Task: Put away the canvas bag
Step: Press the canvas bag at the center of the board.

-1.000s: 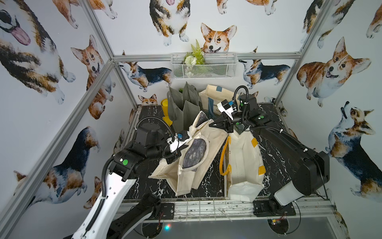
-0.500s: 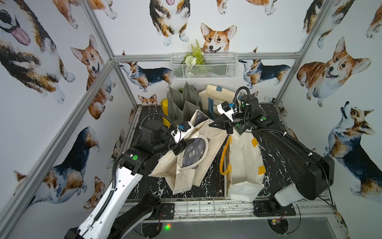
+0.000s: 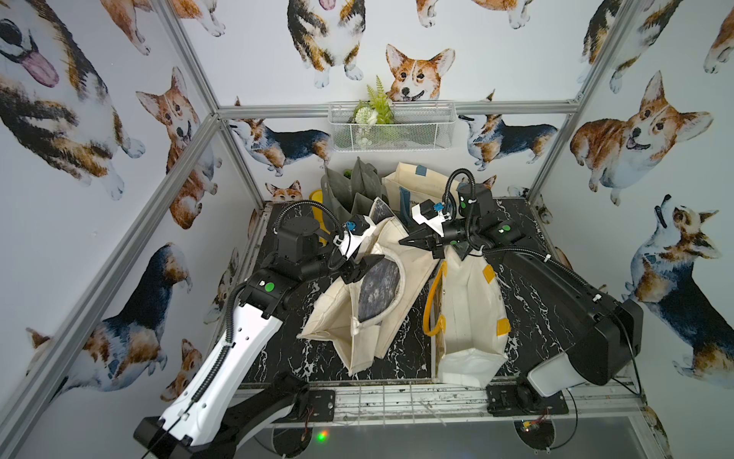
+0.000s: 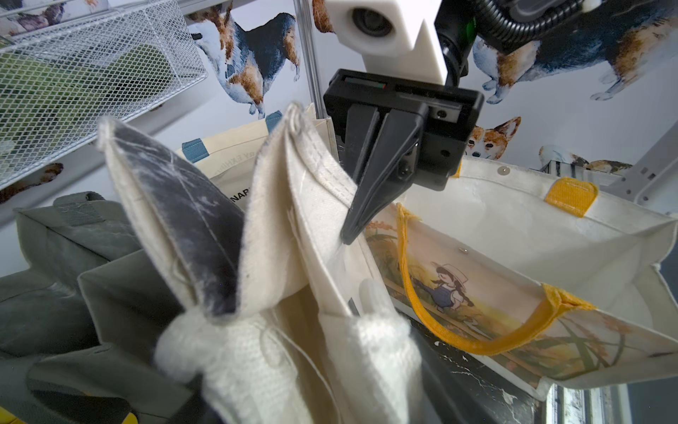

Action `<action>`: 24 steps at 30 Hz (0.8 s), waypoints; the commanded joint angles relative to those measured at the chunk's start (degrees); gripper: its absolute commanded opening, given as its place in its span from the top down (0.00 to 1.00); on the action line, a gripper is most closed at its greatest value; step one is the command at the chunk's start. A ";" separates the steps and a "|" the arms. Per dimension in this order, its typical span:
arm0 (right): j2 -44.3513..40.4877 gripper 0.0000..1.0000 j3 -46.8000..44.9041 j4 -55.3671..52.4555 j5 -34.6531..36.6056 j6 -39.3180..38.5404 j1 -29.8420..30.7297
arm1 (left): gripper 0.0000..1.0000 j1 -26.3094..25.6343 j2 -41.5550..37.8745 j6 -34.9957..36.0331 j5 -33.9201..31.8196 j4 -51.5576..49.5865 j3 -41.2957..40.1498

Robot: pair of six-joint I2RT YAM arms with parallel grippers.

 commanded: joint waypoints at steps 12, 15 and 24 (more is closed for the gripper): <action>-3.52 1.00 -7.75 10.53 1.43 -0.06 0.02 | 0.21 1.09 -6.61 -4.65 -1.45 -0.93 -4.45; -3.84 1.00 -8.00 10.12 1.21 -0.81 0.05 | 0.16 1.10 -8.24 -4.69 -2.88 -1.49 -4.45; -4.58 1.00 -9.39 11.09 -0.43 -1.03 -0.01 | 0.14 1.09 -9.21 -3.39 -4.64 -4.52 -1.92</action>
